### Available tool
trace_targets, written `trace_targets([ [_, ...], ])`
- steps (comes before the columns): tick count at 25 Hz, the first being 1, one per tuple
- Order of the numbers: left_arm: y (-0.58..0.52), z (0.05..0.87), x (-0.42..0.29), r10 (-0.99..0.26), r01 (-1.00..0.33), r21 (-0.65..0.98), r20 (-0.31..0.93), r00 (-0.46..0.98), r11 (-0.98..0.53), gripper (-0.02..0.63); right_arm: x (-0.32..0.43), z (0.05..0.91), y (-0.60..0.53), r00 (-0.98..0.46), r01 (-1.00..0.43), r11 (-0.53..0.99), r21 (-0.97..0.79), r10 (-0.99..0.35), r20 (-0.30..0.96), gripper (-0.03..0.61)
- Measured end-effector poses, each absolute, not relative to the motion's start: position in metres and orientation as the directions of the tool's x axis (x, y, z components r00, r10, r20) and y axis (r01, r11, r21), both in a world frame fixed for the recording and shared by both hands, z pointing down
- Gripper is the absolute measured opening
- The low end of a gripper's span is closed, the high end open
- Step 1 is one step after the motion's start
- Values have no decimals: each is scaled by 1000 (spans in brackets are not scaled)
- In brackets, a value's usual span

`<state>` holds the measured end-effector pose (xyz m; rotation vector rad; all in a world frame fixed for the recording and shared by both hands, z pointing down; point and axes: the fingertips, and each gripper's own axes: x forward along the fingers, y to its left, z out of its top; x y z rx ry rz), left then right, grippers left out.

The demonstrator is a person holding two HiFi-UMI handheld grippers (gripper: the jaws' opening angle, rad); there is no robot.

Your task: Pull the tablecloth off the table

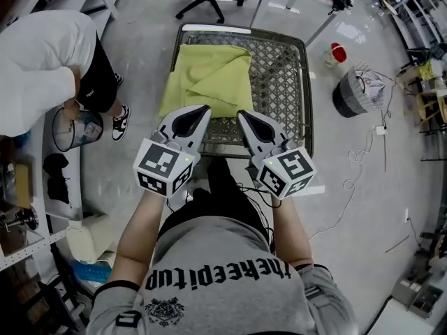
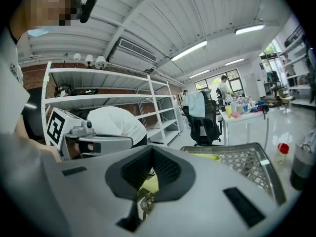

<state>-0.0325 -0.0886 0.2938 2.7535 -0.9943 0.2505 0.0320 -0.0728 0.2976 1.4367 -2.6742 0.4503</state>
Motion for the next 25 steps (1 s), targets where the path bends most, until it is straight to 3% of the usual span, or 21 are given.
trace_targets([
  [25, -60, 271, -32, -597, -615, 83, 166, 785, -784, 14, 15, 274, -48, -575, -814, 549, -190, -808, 128, 11],
])
